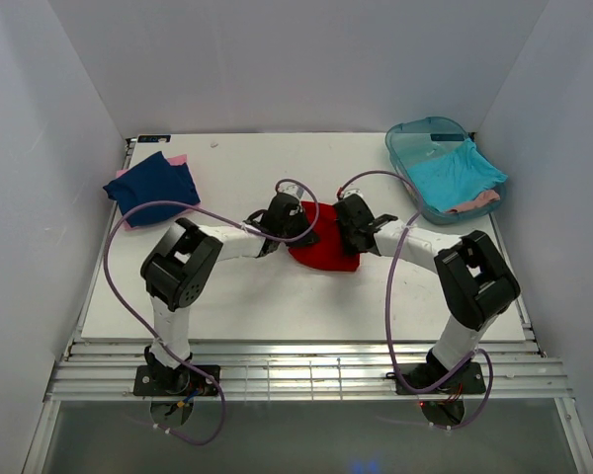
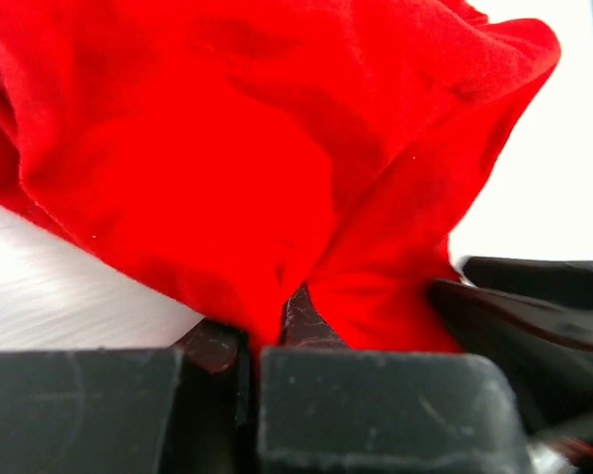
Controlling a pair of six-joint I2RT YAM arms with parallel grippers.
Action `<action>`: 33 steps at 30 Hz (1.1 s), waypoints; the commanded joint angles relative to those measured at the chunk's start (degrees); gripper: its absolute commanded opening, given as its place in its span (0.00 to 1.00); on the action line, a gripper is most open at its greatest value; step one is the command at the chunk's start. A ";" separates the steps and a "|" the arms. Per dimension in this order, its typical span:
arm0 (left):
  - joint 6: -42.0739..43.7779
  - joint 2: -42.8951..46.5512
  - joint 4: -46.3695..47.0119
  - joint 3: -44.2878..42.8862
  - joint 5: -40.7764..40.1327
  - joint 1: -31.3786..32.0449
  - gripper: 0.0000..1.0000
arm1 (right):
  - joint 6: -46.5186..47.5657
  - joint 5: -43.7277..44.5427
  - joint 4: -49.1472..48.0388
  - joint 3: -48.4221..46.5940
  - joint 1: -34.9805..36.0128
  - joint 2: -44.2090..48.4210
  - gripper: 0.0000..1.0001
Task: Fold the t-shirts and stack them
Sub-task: Neatly place the folded tshirt to the corner
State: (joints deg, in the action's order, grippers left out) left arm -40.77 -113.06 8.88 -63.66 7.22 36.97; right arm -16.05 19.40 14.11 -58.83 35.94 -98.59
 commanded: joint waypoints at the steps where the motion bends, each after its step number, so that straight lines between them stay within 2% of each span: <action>1: 9.12 7.92 -15.37 -4.09 -15.03 -3.12 0.00 | 0.76 1.69 2.76 -2.78 0.18 6.90 0.35; 5: 16.68 13.55 -20.83 -6.91 -19.96 -7.87 0.00 | 1.90 2.57 4.52 -4.27 0.18 10.60 0.36; 10: 25.37 15.85 -23.65 -9.55 -19.27 -15.34 0.00 | 2.78 2.22 4.79 -4.63 0.18 13.59 0.36; 17: 32.85 15.50 -25.32 -15.44 -16.54 -24.04 0.00 | 2.52 0.99 4.79 -2.26 0.36 15.53 0.36; 29: 35.15 10.75 -29.54 -33.09 -10.30 -38.97 0.00 | 0.94 -0.15 5.66 4.95 1.14 20.62 0.36; 33: 34.62 10.22 -30.07 -32.94 -7.93 -42.50 0.00 | 0.85 -0.06 5.75 5.83 1.23 21.77 0.36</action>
State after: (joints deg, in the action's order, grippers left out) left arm -6.44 -103.48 -20.36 -95.35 -3.64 -3.38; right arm -14.63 19.35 20.25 -53.36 36.84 -78.96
